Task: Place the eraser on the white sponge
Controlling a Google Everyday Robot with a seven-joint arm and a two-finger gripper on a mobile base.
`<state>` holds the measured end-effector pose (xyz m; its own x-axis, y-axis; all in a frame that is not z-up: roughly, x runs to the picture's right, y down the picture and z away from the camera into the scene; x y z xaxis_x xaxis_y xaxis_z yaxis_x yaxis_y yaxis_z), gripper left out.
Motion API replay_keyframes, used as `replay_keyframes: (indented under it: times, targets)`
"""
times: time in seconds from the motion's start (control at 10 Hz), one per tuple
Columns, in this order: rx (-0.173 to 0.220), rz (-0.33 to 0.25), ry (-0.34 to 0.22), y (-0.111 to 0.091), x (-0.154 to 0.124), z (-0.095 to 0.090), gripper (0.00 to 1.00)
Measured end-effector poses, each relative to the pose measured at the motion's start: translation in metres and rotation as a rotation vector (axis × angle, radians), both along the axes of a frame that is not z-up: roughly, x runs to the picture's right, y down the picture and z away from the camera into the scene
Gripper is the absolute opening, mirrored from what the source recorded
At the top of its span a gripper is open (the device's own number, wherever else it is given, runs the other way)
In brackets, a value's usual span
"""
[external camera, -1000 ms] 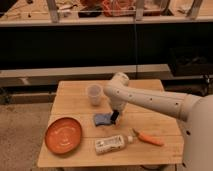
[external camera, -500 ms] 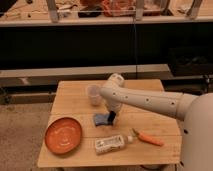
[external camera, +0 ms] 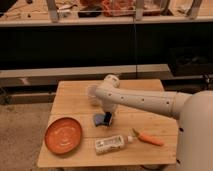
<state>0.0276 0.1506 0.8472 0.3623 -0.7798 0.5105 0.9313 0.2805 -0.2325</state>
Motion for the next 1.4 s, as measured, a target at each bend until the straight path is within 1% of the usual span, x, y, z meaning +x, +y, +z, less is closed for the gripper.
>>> replay_keyframes:
  times: [0.3,0.4,0.7,0.9,1.3,1.4]
  targets:
    - [-0.003,-0.033,-0.038,0.004,-0.023,0.000,0.01]
    - [-0.004,-0.044,-0.047,0.004,-0.024,0.000,0.01]
    - [-0.012,-0.061,-0.059,0.006,-0.023,0.001,0.01]
    - [-0.017,-0.081,-0.078,0.008,-0.024,0.002,0.01]
    - [-0.022,-0.091,-0.092,0.010,-0.023,0.003,0.01]
    - [-0.026,-0.096,-0.098,0.011,-0.023,0.003,0.04]
